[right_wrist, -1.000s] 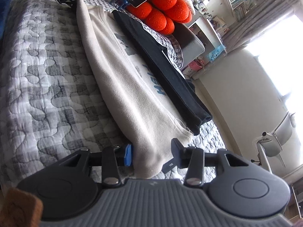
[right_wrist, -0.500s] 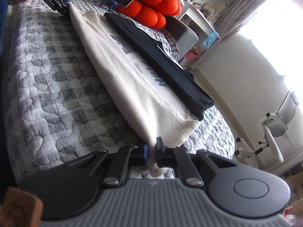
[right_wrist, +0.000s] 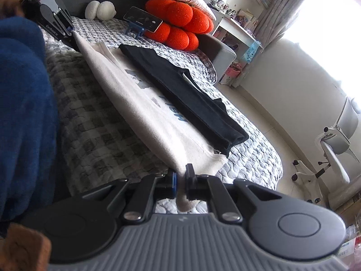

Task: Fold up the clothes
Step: 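Lift the pinched beige side edge up with both grippers, then fold the beige side edge over the black sweatshirt with both grippers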

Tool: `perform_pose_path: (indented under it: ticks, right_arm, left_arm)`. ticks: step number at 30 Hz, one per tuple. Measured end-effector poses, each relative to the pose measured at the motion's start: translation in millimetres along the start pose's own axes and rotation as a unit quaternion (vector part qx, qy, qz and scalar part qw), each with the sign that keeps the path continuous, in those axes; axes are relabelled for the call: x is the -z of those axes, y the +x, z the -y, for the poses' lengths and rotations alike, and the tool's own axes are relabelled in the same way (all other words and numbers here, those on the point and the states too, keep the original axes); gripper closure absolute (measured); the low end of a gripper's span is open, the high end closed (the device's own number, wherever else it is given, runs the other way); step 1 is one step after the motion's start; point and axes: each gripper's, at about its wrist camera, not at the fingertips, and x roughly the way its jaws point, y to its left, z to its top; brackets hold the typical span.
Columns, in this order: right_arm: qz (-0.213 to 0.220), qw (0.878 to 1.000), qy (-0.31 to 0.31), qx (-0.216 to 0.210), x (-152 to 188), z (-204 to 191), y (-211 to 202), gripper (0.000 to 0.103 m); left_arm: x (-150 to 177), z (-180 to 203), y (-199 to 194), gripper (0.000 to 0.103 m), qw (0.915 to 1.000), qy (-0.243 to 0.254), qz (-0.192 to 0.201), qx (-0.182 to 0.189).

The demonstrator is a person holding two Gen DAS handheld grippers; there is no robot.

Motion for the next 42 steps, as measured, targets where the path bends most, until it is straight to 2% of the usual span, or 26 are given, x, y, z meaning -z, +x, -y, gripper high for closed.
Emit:
perform_pose_path:
  ticks: [2,7,12,16,22,27,32,34,36,37,39,42]
  right_arm:
    - [0.012,1.000,0.016,-0.001,-3,2,-5,0.096]
    - [0.036,0.998,0.034,0.027,-13,10,5,0.096]
    - [0.058,0.996,0.055,0.046,-19,22,12,0.096]
    - [0.072,0.993,0.083,0.053,-26,39,21,0.096]
    - [0.061,0.988,0.133,0.043,-46,74,58,0.096]
    - [0.036,0.980,0.196,0.016,-63,108,100,0.095]
    - [-0.001,0.965,0.262,-0.009,-64,131,147,0.095]
    - [-0.018,0.961,0.277,-0.012,-59,134,162,0.094]
    - [-0.024,0.954,0.299,-0.017,-52,135,173,0.090]
    - [-0.022,0.950,0.310,-0.021,-48,136,175,0.089]
    - [-0.007,0.942,0.334,-0.032,-39,140,175,0.085]
    - [0.009,0.929,0.367,-0.046,-31,147,174,0.084]
  left_arm:
    - [-2,1,-6,0.096,1.0000,0.000,0.005,-0.006]
    - [-20,-9,-6,0.096,0.9991,-0.029,0.028,-0.009]
    - [-37,-13,-4,0.095,0.9988,-0.022,0.042,-0.014]
    - [-57,-24,2,0.095,0.9982,-0.037,0.048,-0.004]
    - [-97,-58,40,0.094,0.9965,-0.078,0.028,0.009]
    - [-123,-83,91,0.094,0.9932,-0.111,-0.015,0.029]
    - [-131,-108,141,0.092,0.9823,-0.169,-0.054,0.058]
    - [-126,-117,153,0.089,0.9739,-0.203,-0.059,0.082]
    - [-122,-127,163,0.079,0.9642,-0.236,-0.061,0.104]
    - [-120,-132,164,0.077,0.9603,-0.249,-0.056,0.112]
    - [-117,-137,166,0.068,0.9547,-0.266,-0.048,0.124]
    - [-113,-144,169,0.061,0.9444,-0.294,-0.036,0.142]
